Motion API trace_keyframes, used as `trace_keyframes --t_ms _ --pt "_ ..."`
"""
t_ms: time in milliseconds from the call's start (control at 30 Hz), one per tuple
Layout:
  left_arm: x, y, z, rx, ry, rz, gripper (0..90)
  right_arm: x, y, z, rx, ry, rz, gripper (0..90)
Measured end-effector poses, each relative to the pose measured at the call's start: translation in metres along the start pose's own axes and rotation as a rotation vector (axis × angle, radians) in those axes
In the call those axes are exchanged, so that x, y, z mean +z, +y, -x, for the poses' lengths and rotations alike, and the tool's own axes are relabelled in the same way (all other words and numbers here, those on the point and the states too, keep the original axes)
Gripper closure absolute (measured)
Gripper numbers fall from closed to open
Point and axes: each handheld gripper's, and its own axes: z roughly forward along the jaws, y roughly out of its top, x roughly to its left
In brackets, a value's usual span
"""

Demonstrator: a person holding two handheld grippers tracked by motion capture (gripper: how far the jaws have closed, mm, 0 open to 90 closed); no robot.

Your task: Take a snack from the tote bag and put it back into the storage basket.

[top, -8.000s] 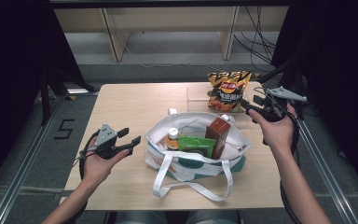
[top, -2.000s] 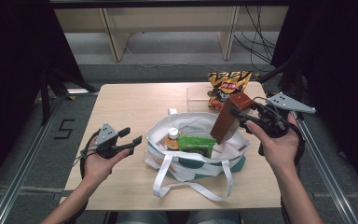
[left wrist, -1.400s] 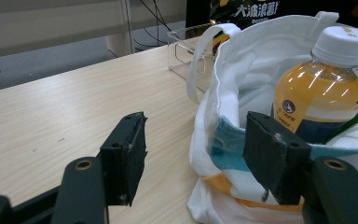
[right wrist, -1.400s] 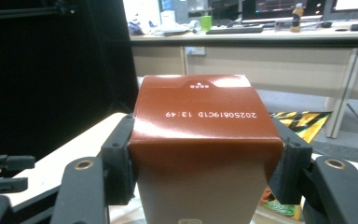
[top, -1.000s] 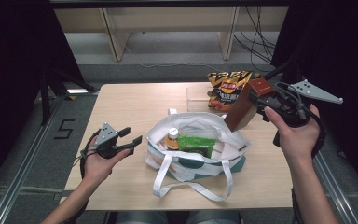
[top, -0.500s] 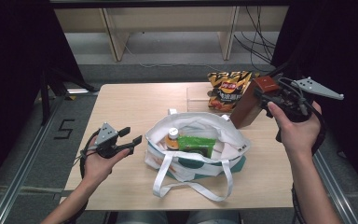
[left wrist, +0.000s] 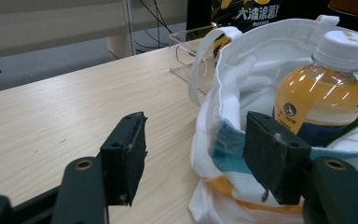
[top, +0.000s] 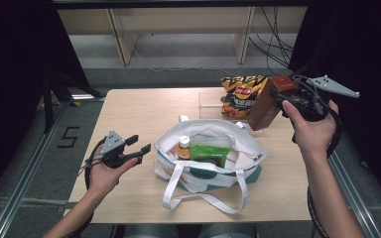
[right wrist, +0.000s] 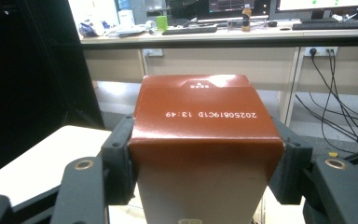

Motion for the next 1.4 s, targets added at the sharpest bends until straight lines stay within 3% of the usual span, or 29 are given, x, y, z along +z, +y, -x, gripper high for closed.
trace_keyframes --t_ms 233,300,400,433,567,933,1000,1067,1233,1400 --pt "0.000 0.000 0.000 0.005 0.000 -0.005 38.7 0.006 0.002 0.002 0.019 -0.019 0.001 39.2" --pt "0.000 0.000 0.000 -0.002 0.002 -0.001 38.7 0.009 0.002 0.005 0.005 -0.025 0.011 39.2" --pt "0.000 0.000 0.000 -0.002 0.003 -0.002 38.7 0.012 0.002 0.004 0.027 -0.030 0.000 39.2" --pt "0.000 0.000 0.000 -0.002 0.003 -0.002 38.7 0.014 0.002 0.006 0.004 -0.031 0.007 39.2" --pt "0.000 0.000 -0.001 -0.001 0.003 -0.002 38.7 0.020 0.002 0.006 0.022 -0.043 -0.003 39.2" --pt "0.000 0.000 0.000 -0.001 0.000 -0.002 38.7 0.036 0.000 0.012 0.009 -0.079 -0.003 39.1" --pt "-0.001 0.000 0.000 -0.002 0.000 -0.003 38.7 0.038 0.000 0.011 0.029 -0.090 -0.013 39.1" --pt "0.000 -0.001 0.000 -0.002 0.000 -0.004 38.7 0.041 -0.001 0.013 0.007 -0.093 -0.008 39.2" --pt "0.000 -0.001 -0.001 -0.001 0.001 -0.004 38.7 0.046 -0.004 0.015 0.034 -0.108 -0.021 39.2" --pt "0.000 -0.001 0.000 -0.001 0.001 -0.004 38.7 0.051 -0.005 0.017 0.018 -0.123 -0.014 39.2"
